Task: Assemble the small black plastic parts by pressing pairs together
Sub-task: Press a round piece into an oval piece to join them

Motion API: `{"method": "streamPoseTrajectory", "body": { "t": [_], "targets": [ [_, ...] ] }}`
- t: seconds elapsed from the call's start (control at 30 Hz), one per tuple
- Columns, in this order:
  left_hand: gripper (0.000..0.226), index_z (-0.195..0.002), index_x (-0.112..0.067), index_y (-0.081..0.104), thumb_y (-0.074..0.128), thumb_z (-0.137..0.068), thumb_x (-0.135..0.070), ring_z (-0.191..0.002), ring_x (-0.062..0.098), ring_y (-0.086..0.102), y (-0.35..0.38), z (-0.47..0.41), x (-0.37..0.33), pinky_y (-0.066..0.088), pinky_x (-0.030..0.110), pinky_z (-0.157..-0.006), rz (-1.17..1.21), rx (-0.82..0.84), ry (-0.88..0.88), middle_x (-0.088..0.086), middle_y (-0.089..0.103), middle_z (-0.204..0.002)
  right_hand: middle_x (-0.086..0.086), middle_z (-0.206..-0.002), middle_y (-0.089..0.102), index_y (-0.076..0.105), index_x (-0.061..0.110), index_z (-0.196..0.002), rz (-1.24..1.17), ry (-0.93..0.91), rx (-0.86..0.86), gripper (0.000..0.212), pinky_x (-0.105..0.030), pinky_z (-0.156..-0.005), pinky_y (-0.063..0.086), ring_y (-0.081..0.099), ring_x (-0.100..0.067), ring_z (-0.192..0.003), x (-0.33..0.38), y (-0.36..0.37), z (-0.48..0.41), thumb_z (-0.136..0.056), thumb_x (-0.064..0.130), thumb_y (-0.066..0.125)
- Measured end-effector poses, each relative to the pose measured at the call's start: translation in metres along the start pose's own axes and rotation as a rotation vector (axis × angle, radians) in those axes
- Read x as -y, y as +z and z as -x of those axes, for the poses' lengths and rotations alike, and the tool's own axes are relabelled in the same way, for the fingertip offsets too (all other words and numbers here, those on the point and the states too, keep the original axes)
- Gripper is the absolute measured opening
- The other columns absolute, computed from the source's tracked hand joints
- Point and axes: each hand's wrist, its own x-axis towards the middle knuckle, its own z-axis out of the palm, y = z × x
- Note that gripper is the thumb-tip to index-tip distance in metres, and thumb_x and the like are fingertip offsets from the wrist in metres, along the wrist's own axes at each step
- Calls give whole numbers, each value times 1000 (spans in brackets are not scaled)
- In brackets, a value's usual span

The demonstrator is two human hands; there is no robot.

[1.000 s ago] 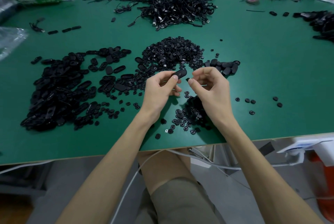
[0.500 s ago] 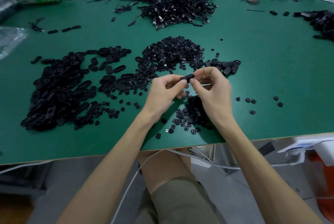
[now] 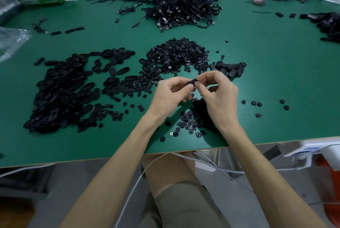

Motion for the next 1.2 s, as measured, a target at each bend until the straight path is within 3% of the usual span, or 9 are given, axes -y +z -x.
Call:
{"method": "streamPoseTrajectory", "body": {
  "t": [0.2, 0.43, 0.57, 0.77, 1.2],
  "targets": [
    [14, -108, -2, 75, 64, -99, -4, -72, 17, 72, -1, 0, 0, 55, 27, -64, -14, -12, 18, 4, 76, -84, 4, -96, 69, 68, 19, -108, -93, 104, 27, 28, -23, -77, 51, 65, -9, -85, -2, -3, -4, -84, 21, 84],
    [14, -106, 1, 72, 63, -102, -8, -68, 12, 70, 2, 0, 1, 53, 24, -63, -75, 15, 3, 4, 73, -82, 3, -85, 76, 78, 12, -96, -168, 135, 47, 10, -34, -79, 60, 71, -10, -78, -7, -2, -3, -87, 12, 81],
    [10, -104, -1, 71, 64, -101, -7, -66, 12, 69, 2, 0, 1, 54, 24, -63, -58, 4, 0, 3, 72, -81, 2, -87, 77, 79, 11, -101, -191, 122, 66, 11, -37, -82, 61, 74, -14, -81, -6, -2, -3, -90, 9, 77],
    [10, -107, -3, 71, 65, -100, -5, -68, 18, 72, 2, 1, 2, 56, 27, -64, -56, -5, 3, 9, 75, -83, 2, -87, 77, 77, 12, -100, -201, 107, 97, 10, -25, -76, 57, 73, -11, -80, -5, -1, -2, -92, 7, 74],
    [9, -102, 3, 69, 66, -94, 4, -69, 20, 71, 1, 2, -1, 60, 30, -70, -70, -51, 19, 20, 74, -84, -3, -87, 75, 75, 14, -99, -155, 78, 151, 15, -40, -82, 60, 72, -20, -82, -1, 0, 0, -90, 2, 72]
  ]
}}
